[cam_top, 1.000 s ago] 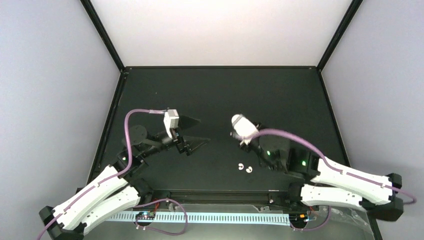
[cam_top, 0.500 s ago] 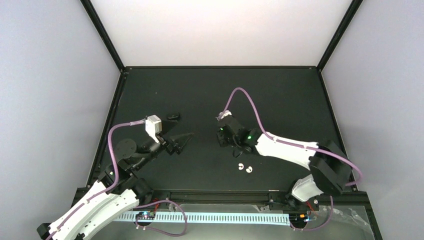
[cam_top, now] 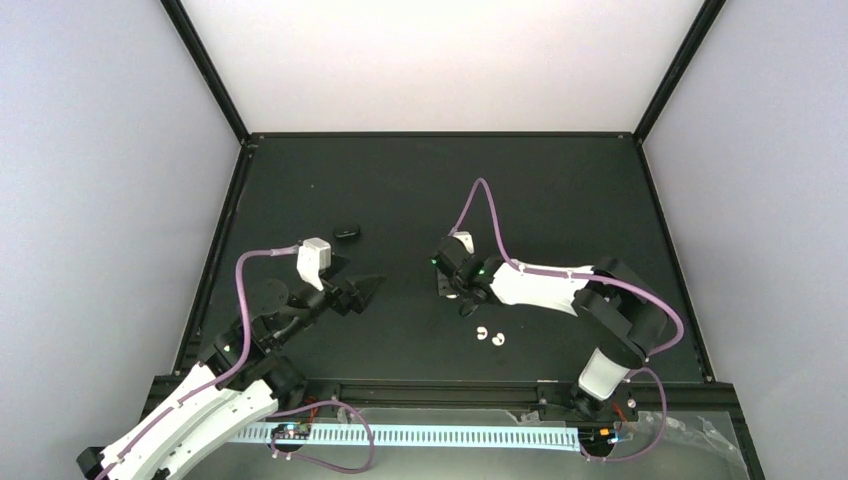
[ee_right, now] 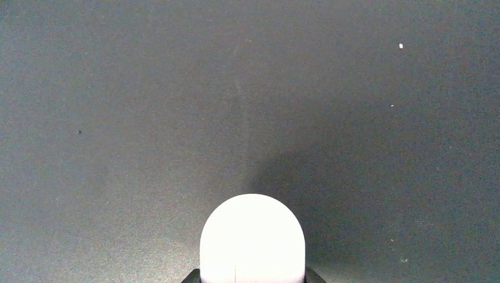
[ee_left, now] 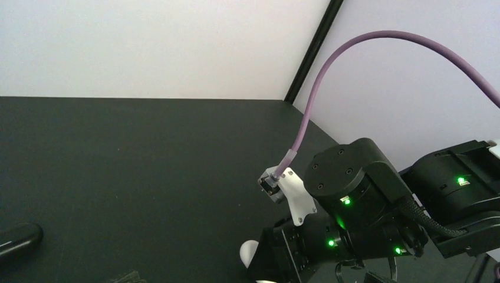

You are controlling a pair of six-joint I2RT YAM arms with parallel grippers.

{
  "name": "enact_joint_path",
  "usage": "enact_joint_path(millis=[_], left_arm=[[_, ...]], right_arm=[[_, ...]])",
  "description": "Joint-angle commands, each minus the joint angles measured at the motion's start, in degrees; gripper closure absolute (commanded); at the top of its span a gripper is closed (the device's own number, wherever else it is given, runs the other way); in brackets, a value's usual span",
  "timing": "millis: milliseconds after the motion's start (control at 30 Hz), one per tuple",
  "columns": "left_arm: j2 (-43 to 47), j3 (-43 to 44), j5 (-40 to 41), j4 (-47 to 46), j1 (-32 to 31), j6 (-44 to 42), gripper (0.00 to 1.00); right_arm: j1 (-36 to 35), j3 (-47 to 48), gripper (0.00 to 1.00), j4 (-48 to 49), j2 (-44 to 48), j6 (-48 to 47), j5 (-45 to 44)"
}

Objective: Insert the wireless bluetooth earbuds into the charging case
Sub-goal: Place the charging case at the center of the board, then adjust the charging case at the center of the board.

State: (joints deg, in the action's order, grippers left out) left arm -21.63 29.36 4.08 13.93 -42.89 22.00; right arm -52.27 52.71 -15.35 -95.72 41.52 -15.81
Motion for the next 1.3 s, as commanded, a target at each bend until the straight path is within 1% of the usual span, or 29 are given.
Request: enact_joint_path(millis=[0,67,167,267,333,400,467,533,633,700,767,867,967,1100,1267], left_arm=[[-0.5,0.2,0.9,1.3,-0.4,1.3,0.01],[-0.9,0.2,1.1,1.6,-0.3,1.3,0.01],[-1.3,0.1,1.4,2.0,-0.3,1.4,0.01],[-1.6,0.0,1.3,2.2,-0.4,1.4,0.01],[-1.8,-0.1,1.1,2.5,-0.3,1.3,0.01],[-1.8,0.0,1.0,2.7,-0.4,1.3,0.01],[-1.8,0.0,0.9,2.9,-0.3,1.2,0.01],[-1.7,-0.2,0.9,3.0,-0.4,1.3,0.01],[-1.5,-0.5,0.8,2.7,-0.3,1.5,0.01],[-1.6,-0.6,0.8,2.5,-0.3,1.6,0.01],[-2.0,-0.6,0.8,2.5,-0.3,1.6,0.01],[-2.4,-0.3,0.8,2.6,-0.4,1.6,0.01],[-2.2,-0.2,0.5,2.8,-0.4,1.4,0.01],[-1.5,-0.7,0.8,3.0,-0.3,1.8,0.01],[-1.9,-0.6,0.8,3.0,-0.3,1.8,0.01]], right_arm=[[0.5,0.4,0.73,1.3,-1.0,3.3,0.1],[0.5,0.5,0.71,1.3,-1.7,3.3,1.3],[0.4,-0.4,0.64,2.2,-1.5,3.5,3.0],[0.5,-1.7,0.55,2.6,0.1,3.0,4.4],[0.4,-2.5,0.47,2.4,1.3,2.9,4.9],[0.5,-3.9,0.41,2.3,3.8,2.6,5.5],[0.5,-5.7,0.38,1.8,6.4,2.5,5.7],[0.7,-7.8,0.37,1.2,9.3,2.4,4.8],[1.8,-11.1,0.39,1.4,12.5,1.2,3.9],[2.0,-12.1,0.42,1.6,12.8,-1.5,3.1],[1.9,-11.7,0.48,1.1,10.8,-4.4,2.9],[2.0,-10.4,0.62,0.9,7.1,-7.1,3.9],[1.9,-9.8,0.68,2.7,5.8,-7.8,5.5],[1.2,-8.2,0.71,4.3,4.3,-8.2,8.4],[-0.7,-3.3,0.74,4.3,0.3,-8.7,10.4]])
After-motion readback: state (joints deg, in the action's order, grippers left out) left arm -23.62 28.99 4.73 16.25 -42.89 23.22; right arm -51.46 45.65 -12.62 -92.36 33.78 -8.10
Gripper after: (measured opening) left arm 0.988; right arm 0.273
